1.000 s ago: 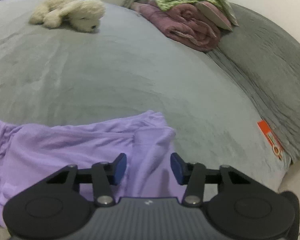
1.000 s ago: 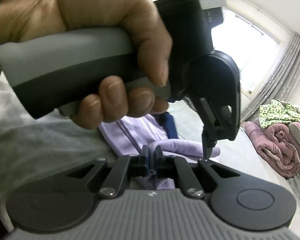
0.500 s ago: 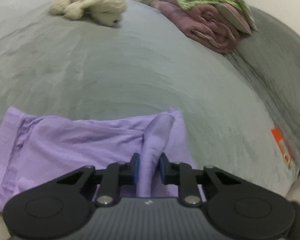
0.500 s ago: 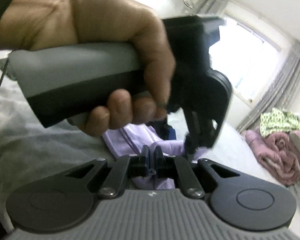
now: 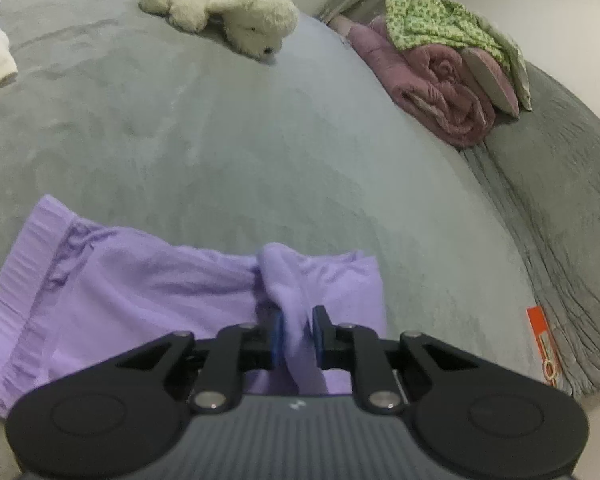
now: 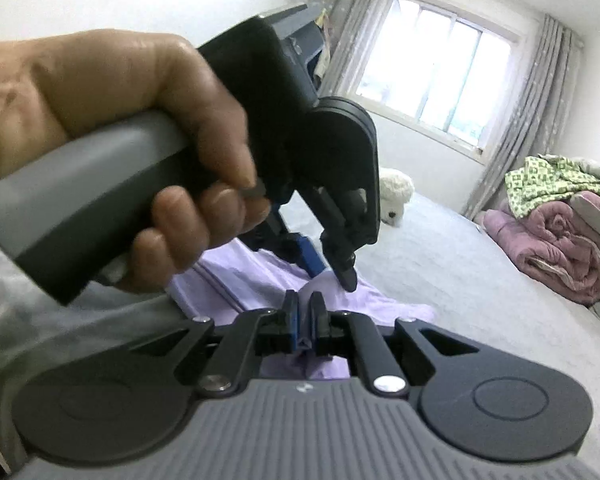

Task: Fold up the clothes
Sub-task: 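Grasp the folded lavender pants edge with the left gripper and lift it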

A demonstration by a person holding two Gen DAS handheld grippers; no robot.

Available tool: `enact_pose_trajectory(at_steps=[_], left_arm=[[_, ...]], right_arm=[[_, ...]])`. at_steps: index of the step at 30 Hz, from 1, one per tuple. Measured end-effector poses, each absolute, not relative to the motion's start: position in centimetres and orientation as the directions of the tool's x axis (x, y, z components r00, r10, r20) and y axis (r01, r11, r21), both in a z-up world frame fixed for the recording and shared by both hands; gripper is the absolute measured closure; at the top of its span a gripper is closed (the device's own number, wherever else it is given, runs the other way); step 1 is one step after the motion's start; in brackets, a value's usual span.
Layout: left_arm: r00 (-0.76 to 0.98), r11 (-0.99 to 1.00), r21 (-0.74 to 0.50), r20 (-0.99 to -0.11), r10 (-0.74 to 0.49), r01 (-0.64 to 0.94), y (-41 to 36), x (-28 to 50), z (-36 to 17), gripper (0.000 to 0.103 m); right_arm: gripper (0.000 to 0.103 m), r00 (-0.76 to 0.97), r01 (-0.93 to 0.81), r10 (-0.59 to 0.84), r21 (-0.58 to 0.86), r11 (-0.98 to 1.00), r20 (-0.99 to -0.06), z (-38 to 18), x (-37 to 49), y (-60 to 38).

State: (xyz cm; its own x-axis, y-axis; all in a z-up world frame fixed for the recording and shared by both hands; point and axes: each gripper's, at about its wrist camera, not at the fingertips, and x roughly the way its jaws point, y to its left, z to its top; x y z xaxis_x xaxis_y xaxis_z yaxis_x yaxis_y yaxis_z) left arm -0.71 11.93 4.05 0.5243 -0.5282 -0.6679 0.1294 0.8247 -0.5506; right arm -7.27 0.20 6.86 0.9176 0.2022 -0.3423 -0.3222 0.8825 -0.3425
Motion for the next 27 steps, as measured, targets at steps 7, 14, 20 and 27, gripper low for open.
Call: enact_pose_trajectory(at_steps=[7, 14, 20, 27], left_arm=[[0.521, 0.819, -0.561, -0.666, -0.534, 0.122, 11.4, -0.4, 3.5, 0.078], [0.559, 0.832, -0.535, -0.649, -0.516, 0.146, 11.3, -0.5, 4.5, 0.097], [0.577, 0.838, -0.508, -0.63, -0.519, 0.199, 11.7, -0.2, 5.6, 0.098], [0.584, 0.841, -0.485, -0.62, -0.524, 0.24, 14.0, 1.1, 6.4, 0.098]], right_arm=[[0.095, 0.918, -0.32, 0.205, -0.326, 0.89, -0.341, 4.9, -8.6, 0.2], [0.096, 0.925, -0.299, 0.2, -0.294, 0.908, -0.323, 4.0, -10.6, 0.5], [0.096, 0.923, -0.303, 0.211, -0.272, 0.913, -0.321, 3.7, -11.7, 1.7], [0.097, 0.897, -0.302, 0.208, -0.195, 0.933, -0.391, 4.7, -10.8, 3.2]])
